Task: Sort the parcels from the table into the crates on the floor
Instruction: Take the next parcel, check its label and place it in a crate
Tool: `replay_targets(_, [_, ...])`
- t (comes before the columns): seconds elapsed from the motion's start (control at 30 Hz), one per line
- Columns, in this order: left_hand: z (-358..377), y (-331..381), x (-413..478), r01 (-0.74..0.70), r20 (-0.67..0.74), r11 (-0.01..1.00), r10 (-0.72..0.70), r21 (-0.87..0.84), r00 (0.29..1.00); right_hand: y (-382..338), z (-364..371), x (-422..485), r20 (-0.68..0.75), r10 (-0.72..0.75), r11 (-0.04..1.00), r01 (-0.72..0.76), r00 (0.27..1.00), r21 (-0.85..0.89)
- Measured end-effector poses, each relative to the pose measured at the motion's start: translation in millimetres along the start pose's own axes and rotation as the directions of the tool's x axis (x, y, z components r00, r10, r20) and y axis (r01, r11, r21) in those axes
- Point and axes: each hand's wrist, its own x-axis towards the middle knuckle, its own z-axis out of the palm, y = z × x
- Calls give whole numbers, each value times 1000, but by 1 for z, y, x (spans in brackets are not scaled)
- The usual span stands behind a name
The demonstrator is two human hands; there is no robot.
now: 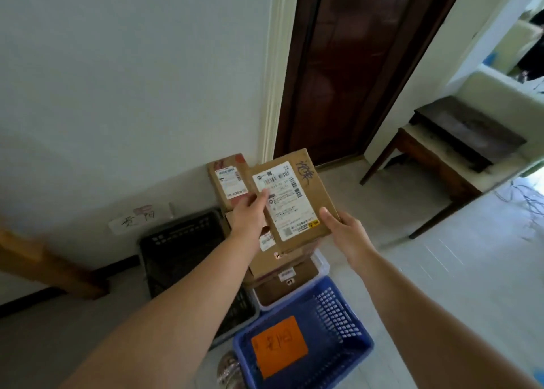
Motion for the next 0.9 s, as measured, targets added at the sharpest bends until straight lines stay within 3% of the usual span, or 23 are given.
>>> replay_targets(0.2, [39,-19,66,60,17,985,-63,160,998,2,-10,75,-33,15,988,-20,999,-155])
replay_targets(0.47, [66,-78,147,101,-166,903,-33,418,986,43,-20,173,10,71,957,-66,997,-282])
replay_targets(0.73, [86,-123,195,2,-176,700,176,714,968,79,-28,248,92,86,932,-47,992,-360])
replay_targets(0.8, [88,-134,201,43,-211,648,185,760,960,88,-29,258,104,87,921,-40,991,-388])
replay_targets(0.9, [83,-149,206,136,-266,468,225,873,937,98,-28,265,126,104,909,-43,987,-413])
